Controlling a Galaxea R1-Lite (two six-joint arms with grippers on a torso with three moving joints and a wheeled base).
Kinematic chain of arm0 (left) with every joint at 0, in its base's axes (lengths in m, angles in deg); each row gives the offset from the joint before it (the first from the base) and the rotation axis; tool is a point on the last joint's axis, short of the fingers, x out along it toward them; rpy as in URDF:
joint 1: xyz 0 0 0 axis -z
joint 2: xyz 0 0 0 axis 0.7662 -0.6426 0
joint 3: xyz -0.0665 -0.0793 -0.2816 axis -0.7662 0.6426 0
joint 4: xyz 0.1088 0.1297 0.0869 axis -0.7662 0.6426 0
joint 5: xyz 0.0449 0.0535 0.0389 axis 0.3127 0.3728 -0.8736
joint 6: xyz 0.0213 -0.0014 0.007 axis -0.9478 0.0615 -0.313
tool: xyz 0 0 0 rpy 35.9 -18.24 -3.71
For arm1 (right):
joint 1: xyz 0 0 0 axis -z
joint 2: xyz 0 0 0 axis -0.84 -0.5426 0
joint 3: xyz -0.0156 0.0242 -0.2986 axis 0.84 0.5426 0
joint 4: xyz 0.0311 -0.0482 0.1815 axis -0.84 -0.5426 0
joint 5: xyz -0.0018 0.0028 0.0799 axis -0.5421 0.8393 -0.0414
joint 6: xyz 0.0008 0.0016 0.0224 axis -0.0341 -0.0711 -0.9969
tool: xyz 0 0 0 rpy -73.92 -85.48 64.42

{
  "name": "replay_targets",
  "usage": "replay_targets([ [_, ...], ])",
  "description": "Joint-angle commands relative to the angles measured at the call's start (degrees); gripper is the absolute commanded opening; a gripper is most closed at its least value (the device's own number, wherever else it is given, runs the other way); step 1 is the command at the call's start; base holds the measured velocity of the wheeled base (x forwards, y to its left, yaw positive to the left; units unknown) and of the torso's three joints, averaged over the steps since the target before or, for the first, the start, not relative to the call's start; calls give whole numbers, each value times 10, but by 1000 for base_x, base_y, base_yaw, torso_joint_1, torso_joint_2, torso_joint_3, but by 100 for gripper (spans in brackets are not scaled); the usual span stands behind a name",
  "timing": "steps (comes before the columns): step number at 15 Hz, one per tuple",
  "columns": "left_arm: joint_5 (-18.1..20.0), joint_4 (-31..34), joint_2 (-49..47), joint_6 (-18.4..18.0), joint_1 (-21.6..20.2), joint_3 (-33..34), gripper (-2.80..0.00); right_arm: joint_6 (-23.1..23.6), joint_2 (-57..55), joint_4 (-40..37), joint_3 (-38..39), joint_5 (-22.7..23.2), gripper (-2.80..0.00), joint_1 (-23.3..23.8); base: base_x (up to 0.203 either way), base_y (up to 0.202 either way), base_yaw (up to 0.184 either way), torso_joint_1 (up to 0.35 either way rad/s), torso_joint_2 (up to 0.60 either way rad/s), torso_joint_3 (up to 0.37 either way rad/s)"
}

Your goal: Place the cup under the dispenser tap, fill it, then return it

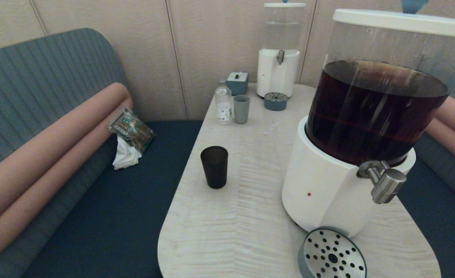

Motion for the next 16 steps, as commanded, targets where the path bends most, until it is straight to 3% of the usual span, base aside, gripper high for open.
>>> replay_targets([
  [1, 1, 15, 76, 1, -2, 7, -280, 0, 0, 0, 2, 0, -280, 0, 0, 0, 0, 0, 0, 0],
  [5, -8, 76, 148, -12, 4, 22, -280, 0, 1, 0, 2, 0, -280, 1, 0, 0, 0, 0, 0, 0],
  [9, -26, 185, 243, -37, 11, 44, -280, 0, 1, 0, 2, 0, -280, 1, 0, 0, 0, 0, 0, 0],
  [13, -99, 219, 247, -75, 11, 65, -280, 0, 0, 0, 2, 0, -280, 0, 0, 0, 0, 0, 0, 0],
  [16, -138, 331, 247, -131, 11, 65, -280, 0, 1, 0, 2, 0, -280, 0, 0, 0, 0, 0, 0, 0],
])
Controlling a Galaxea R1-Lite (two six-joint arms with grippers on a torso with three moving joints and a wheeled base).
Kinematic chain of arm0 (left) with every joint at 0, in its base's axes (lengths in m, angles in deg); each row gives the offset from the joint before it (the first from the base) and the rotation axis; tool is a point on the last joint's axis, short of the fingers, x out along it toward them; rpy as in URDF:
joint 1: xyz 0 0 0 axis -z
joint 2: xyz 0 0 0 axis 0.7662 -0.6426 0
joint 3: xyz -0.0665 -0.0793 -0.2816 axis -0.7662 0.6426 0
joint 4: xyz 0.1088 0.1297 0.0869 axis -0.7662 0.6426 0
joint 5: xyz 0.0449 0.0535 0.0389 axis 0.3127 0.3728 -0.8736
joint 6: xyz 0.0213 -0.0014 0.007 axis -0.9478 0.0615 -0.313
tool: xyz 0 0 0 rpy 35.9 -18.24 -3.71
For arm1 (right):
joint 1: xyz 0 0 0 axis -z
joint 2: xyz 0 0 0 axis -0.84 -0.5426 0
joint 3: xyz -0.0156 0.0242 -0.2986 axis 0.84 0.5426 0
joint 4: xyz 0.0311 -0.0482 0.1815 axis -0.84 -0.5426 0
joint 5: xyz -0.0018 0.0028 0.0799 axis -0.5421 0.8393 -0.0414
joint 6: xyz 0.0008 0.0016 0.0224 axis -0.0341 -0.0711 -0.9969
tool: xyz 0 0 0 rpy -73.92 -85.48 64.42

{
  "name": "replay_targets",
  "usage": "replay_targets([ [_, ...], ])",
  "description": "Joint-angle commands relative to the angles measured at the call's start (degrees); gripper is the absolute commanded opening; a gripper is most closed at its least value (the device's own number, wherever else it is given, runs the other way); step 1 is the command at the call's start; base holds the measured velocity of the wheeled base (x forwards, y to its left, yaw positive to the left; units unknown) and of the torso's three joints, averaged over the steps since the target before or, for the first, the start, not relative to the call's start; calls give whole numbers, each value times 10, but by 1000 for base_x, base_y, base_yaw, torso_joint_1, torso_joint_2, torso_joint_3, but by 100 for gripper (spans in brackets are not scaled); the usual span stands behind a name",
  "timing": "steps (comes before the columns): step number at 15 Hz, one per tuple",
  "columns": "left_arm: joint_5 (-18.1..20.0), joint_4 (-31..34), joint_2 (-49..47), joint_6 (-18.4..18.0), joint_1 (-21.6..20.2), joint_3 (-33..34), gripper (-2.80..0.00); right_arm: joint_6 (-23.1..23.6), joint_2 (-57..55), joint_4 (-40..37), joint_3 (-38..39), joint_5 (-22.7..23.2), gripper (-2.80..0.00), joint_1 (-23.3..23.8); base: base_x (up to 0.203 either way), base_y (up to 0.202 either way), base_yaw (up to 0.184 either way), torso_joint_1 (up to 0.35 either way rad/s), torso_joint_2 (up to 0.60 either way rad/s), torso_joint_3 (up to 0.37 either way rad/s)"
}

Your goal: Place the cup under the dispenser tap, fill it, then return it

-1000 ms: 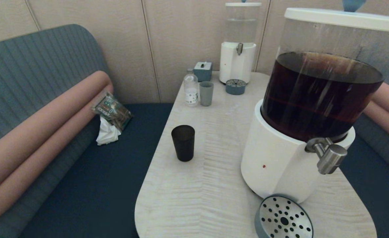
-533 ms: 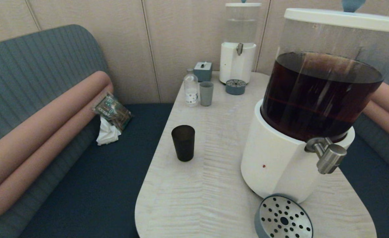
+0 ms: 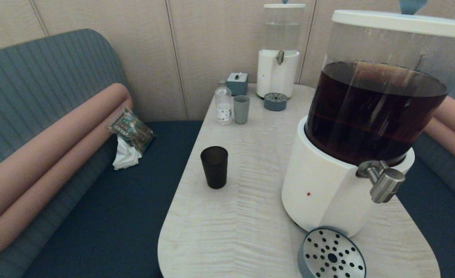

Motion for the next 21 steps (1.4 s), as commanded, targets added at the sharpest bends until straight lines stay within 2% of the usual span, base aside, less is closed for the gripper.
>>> replay_targets([
  [1, -18, 70, 0, -17, 0, 23, -280, 1, 1, 0, 2, 0, -280, 0, 0, 0, 0, 0, 0, 0],
  [4, -52, 170, 0, -31, 0, 23, -280, 0, 0, 0, 2, 0, -280, 0, 0, 0, 0, 0, 0, 0],
  [8, -46, 205, 0, -22, 0, 23, -280, 1, 1, 0, 2, 0, -280, 0, 0, 0, 0, 0, 0, 0],
  [16, -49, 199, 0, 4, 0, 23, -280, 1, 0, 0, 2, 0, -280, 0, 0, 0, 0, 0, 0, 0],
  [21, -49, 200, 0, 4, 0, 23, -280, 4, 0, 0, 2, 0, -280, 0, 0, 0, 0, 0, 0, 0],
])
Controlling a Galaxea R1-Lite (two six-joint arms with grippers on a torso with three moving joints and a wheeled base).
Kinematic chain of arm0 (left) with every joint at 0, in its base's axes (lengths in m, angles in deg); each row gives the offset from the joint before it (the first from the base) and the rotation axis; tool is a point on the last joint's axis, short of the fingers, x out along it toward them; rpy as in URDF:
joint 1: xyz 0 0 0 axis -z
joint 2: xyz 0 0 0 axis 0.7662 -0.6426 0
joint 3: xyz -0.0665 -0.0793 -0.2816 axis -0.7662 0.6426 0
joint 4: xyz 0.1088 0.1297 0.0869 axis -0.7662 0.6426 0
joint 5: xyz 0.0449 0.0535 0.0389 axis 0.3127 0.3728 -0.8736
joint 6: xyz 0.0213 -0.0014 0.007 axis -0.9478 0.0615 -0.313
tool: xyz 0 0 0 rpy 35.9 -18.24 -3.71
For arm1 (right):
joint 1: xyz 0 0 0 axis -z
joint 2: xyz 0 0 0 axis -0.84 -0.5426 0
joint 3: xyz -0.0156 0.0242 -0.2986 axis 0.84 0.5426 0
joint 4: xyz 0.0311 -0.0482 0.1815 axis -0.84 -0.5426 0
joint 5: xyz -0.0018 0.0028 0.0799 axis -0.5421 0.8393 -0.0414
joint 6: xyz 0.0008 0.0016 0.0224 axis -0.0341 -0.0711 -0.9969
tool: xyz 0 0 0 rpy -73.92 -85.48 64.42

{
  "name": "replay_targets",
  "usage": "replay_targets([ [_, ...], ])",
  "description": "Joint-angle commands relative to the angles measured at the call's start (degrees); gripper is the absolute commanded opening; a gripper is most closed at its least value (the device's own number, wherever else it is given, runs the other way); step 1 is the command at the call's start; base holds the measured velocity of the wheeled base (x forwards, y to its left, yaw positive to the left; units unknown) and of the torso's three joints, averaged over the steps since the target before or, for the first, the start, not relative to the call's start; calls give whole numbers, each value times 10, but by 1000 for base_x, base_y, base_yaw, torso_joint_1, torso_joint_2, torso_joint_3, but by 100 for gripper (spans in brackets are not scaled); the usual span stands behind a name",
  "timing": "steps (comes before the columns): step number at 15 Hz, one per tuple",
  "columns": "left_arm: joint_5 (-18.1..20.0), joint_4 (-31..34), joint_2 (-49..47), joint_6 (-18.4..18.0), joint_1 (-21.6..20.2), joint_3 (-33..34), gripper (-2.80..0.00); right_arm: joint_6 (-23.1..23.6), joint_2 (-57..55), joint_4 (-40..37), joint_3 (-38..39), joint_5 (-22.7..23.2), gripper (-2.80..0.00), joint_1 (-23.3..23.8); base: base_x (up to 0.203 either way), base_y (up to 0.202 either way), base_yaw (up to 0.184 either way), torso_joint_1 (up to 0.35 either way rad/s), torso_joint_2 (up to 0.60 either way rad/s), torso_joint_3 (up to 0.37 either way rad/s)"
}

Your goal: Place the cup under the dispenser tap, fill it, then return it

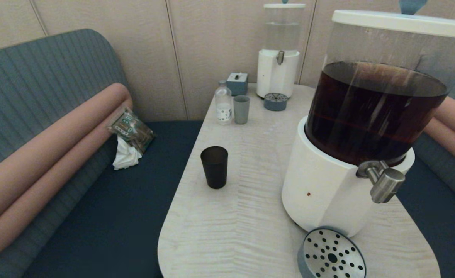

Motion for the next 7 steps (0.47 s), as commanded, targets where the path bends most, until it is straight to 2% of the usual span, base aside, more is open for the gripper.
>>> replay_targets([
  [1, 0, 0, -1, 0, 0, 23, -280, 0, 1, 1, 2, 0, -280, 0, 0, 0, 0, 0, 0, 0],
  [7, 0, 0, -1, 0, 0, 23, -280, -18, -1, 1, 1, -1, -280, 0, 0, 0, 0, 0, 0, 0],
])
